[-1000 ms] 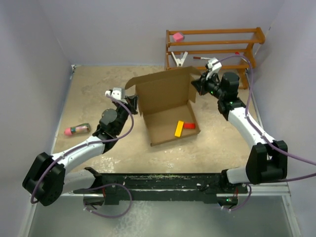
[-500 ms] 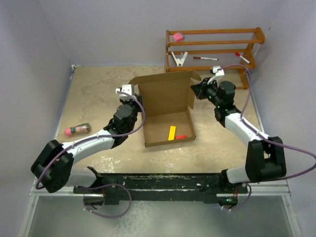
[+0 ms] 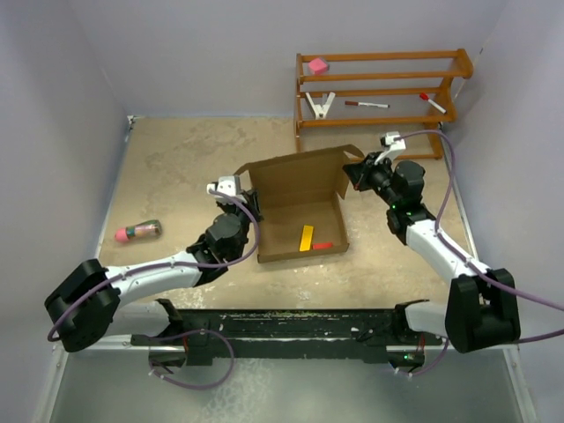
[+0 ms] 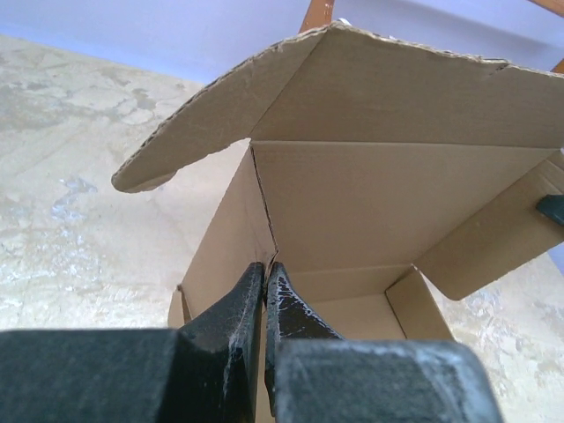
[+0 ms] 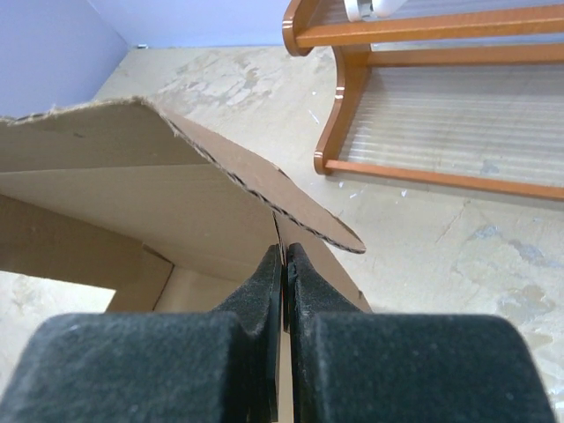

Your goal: Fold the paper box

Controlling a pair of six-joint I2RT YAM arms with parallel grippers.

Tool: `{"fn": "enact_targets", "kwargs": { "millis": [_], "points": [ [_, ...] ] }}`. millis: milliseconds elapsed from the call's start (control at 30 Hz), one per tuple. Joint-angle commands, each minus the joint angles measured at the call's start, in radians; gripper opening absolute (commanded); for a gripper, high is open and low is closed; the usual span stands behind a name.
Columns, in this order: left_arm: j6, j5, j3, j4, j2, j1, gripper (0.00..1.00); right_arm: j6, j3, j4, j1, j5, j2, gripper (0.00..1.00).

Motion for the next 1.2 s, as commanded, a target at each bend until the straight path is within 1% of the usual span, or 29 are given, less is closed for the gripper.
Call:
{"fn": "enact_targets", "kwargs": {
  "millis": [0, 200, 300, 467, 600, 767, 933, 1067, 1167],
  "points": [
    [-0.054, -0.005, -0.049, -0.055, -0.010, -0.049, 0.04, 0.004, -0.005, -0.102, 0.033, -0.049, -0.037, 0.00],
    [-0.058, 0.000, -0.048, -0.120, -0.043, -0.058, 0.04, 0.093, 0.061, -0.196, 0.037, -0.063, -0.048, 0.01],
    [-0.062, 0.006, -0.045, -0.175, -0.069, -0.059, 0.04, 0.102, 0.108, -0.281, 0.045, -0.067, -0.050, 0.02],
    [-0.044, 0.030, -0.030, -0.237, -0.103, -0.058, 0.04, 0.125, 0.150, -0.322, 0.051, -0.085, -0.038, 0.03],
    [-0.042, 0.073, 0.001, -0.295, -0.101, -0.057, 0.04, 0.081, 0.121, -0.351, 0.065, -0.076, -0.049, 0.03],
    [-0.036, 0.098, 0.001, -0.301, -0.099, -0.057, 0.04, 0.043, 0.041, -0.367, 0.065, -0.069, -0.081, 0.03],
    [-0.027, 0.102, 0.010, -0.324, -0.118, -0.058, 0.04, 0.018, 0.045, -0.374, 0.065, -0.056, -0.078, 0.03],
    [-0.019, 0.105, 0.009, -0.358, -0.148, -0.058, 0.04, -0.054, 0.045, -0.408, 0.065, -0.031, -0.075, 0.02],
    [-0.006, 0.103, -0.005, -0.367, -0.179, -0.056, 0.04, -0.104, 0.037, -0.430, 0.065, -0.049, -0.088, 0.01]
  ]
}}
